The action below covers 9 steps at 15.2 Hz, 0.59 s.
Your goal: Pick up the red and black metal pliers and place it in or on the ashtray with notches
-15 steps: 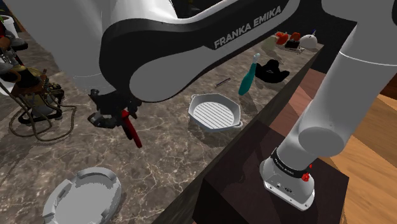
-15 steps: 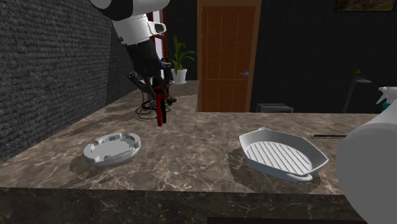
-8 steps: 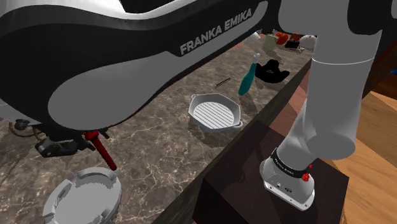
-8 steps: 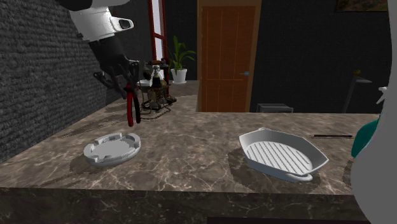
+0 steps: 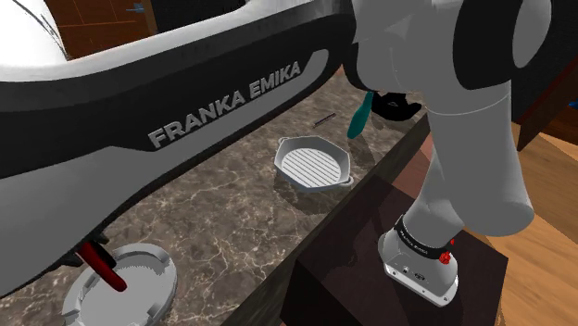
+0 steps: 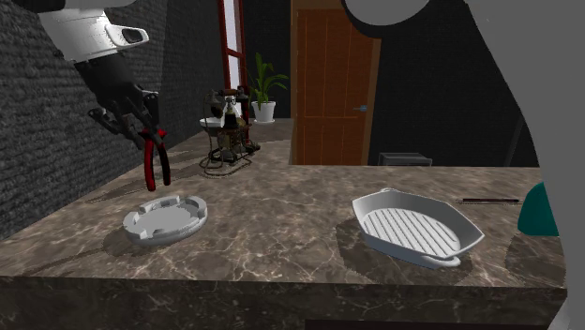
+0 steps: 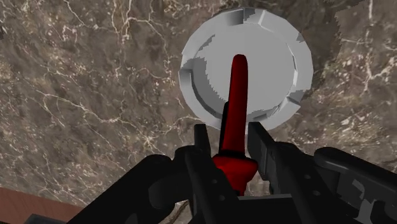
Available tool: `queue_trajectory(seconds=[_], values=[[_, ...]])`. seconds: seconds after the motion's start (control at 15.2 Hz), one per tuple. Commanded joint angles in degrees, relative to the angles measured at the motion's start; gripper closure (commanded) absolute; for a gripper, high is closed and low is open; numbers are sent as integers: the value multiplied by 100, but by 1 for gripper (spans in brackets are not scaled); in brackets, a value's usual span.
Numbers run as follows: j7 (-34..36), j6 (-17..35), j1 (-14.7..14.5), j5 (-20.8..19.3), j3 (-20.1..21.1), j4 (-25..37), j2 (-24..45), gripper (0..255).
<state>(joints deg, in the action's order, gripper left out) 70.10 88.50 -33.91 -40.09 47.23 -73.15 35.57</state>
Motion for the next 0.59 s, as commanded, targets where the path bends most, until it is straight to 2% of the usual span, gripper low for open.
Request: queue_trajectory(seconds=[0.0, 0.53], values=[[68, 102, -23, -42, -26, -61, 73, 255], [280, 592, 84, -138, -76, -540, 183, 255]])
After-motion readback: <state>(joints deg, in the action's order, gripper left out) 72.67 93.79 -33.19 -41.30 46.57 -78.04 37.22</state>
